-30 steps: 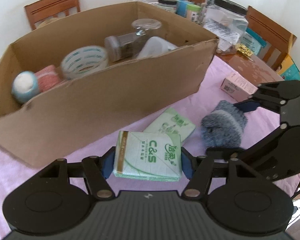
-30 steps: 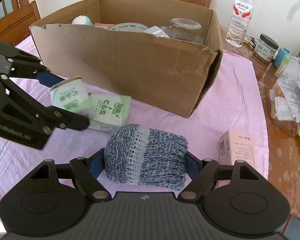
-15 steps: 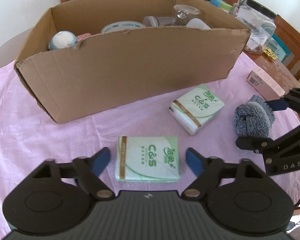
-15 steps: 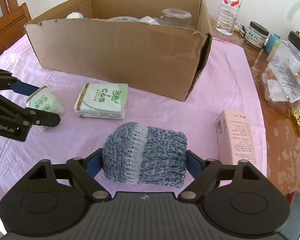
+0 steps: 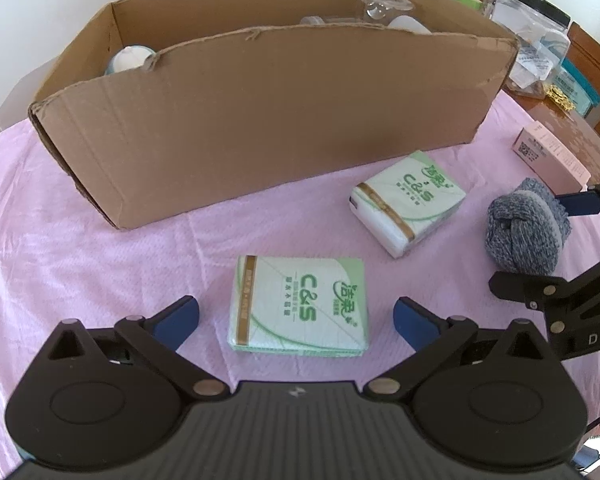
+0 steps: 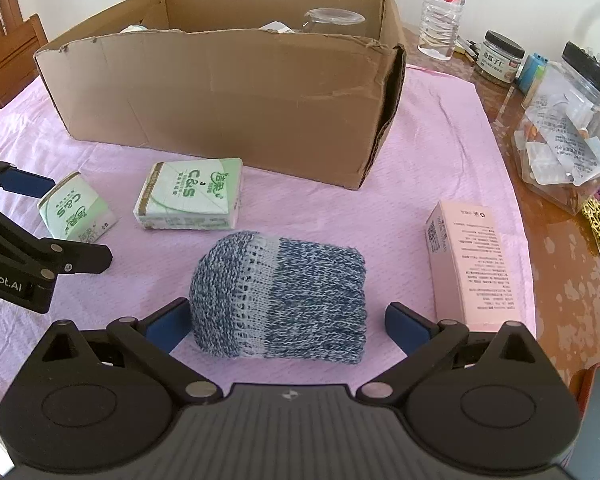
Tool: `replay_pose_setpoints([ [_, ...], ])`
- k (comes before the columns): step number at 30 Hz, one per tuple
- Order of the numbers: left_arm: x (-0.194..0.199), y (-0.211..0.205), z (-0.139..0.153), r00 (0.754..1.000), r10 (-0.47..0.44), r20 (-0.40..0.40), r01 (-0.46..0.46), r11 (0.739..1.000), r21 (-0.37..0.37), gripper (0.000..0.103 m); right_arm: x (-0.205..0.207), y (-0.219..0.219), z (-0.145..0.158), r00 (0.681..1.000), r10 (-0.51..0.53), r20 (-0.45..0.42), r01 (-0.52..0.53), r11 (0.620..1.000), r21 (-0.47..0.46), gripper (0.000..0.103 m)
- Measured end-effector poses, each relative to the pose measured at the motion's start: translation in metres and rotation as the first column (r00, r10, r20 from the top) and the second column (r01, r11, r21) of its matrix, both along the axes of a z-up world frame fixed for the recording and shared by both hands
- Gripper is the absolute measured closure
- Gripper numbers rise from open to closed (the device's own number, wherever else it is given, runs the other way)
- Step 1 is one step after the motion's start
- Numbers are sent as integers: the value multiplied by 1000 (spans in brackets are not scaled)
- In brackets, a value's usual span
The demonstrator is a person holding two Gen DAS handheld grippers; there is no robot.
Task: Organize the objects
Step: 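Lift the tissue pack with the left tool while the right tool grasps the grey-blue sock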
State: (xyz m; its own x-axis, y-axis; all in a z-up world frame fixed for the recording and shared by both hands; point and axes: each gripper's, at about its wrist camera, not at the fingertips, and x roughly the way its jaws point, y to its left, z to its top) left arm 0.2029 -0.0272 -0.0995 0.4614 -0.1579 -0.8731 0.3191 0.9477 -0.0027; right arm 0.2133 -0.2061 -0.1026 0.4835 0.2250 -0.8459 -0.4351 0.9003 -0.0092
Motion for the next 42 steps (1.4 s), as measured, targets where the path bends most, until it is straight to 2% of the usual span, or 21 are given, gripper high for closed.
replay_pose_setpoints([
  [7,1,-3,2,998,50,-27,-50,999,11,0,4,1,1,1000,-1,-21,1,1000,-9,0],
  [15,-1,-4,3,997,72,-7,-72,997,8,0,1,0,0,1000,0,12,0,1000,6,0],
  [18,-3,-8,6,999,43,10,-44,999,12,7,1,-1,0,1000,2,18,-3,1000,8,0],
  [20,-3,-10,9,1000,19,15,-20,1000,8,15,1,-1,0,1000,8,17,-8,1000,9,0],
  [23,-6,-10,10,1000,-3,20,2,1000,8,20,1,-1,-1,1000,13,14,-13,1000,7,0],
  [31,0,-5,11,1000,-8,10,8,1000,0,21,2,5,2,999,36,-1,-36,999,24,0],
  [36,-1,-2,12,1000,-5,15,5,1000,-9,25,0,11,3,999,43,5,-43,999,11,9],
  [40,-4,1,15,1000,-7,27,8,1000,-13,38,1,8,6,1000,28,10,-28,1000,4,19],
  [42,-4,2,15,1000,-11,27,11,1000,-12,39,3,6,7,1000,25,3,-25,1000,8,20],
])
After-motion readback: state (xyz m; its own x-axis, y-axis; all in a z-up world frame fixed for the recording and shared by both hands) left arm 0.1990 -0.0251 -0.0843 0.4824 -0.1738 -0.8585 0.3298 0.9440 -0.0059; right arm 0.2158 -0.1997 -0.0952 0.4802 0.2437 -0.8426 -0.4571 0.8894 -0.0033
